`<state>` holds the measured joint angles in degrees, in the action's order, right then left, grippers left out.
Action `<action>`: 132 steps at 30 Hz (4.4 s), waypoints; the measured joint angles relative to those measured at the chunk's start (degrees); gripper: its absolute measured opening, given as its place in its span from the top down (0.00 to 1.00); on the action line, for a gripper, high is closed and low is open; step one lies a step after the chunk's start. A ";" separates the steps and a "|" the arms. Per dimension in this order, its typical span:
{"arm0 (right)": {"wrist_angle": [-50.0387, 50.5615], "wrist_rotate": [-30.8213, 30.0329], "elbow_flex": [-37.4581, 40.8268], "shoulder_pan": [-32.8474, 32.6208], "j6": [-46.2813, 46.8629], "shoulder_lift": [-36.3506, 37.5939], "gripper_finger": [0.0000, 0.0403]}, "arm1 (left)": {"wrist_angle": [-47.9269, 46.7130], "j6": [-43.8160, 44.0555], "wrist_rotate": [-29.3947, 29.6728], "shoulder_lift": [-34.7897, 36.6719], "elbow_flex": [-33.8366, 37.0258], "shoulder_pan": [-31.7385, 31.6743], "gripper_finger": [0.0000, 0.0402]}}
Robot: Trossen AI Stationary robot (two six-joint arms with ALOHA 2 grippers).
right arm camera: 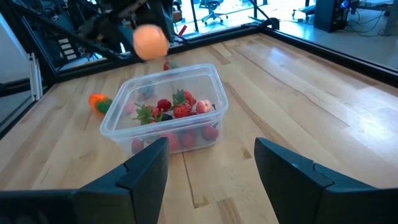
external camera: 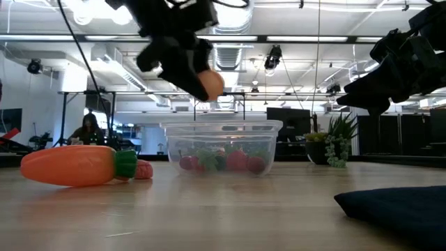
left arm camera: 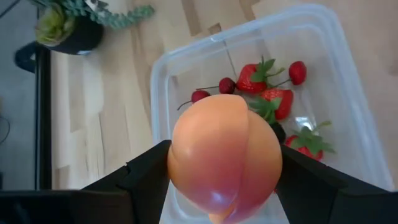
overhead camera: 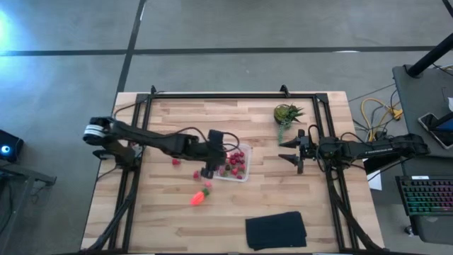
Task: Pick and placing Produce into tupperware
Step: Put the orange peach into the transparent bin, then put the red strawberry into the transparent bin
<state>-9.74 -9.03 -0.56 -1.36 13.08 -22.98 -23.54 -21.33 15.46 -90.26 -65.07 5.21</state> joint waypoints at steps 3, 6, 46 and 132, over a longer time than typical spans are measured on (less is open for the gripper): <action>0.00 0.00 0.00 0.00 0.00 0.01 0.43 | -0.87 2.37 1.40 -3.20 -2.09 0.00 0.41; 0.00 -0.01 0.00 0.01 0.00 -0.01 0.43 | -3.03 9.53 1.49 -4.96 -3.94 -0.22 0.41; 0.02 0.02 0.00 0.00 0.00 0.00 0.43 | -34.14 48.50 -9.92 25.38 23.64 -4.89 0.17; 0.00 -0.01 0.00 0.01 0.00 0.00 0.43 | -7.87 27.21 -21.51 6.87 1.71 -10.44 0.67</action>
<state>-9.74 -9.04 -0.56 -1.35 13.08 -22.98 -31.42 5.88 -6.05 -83.39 -63.36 -5.22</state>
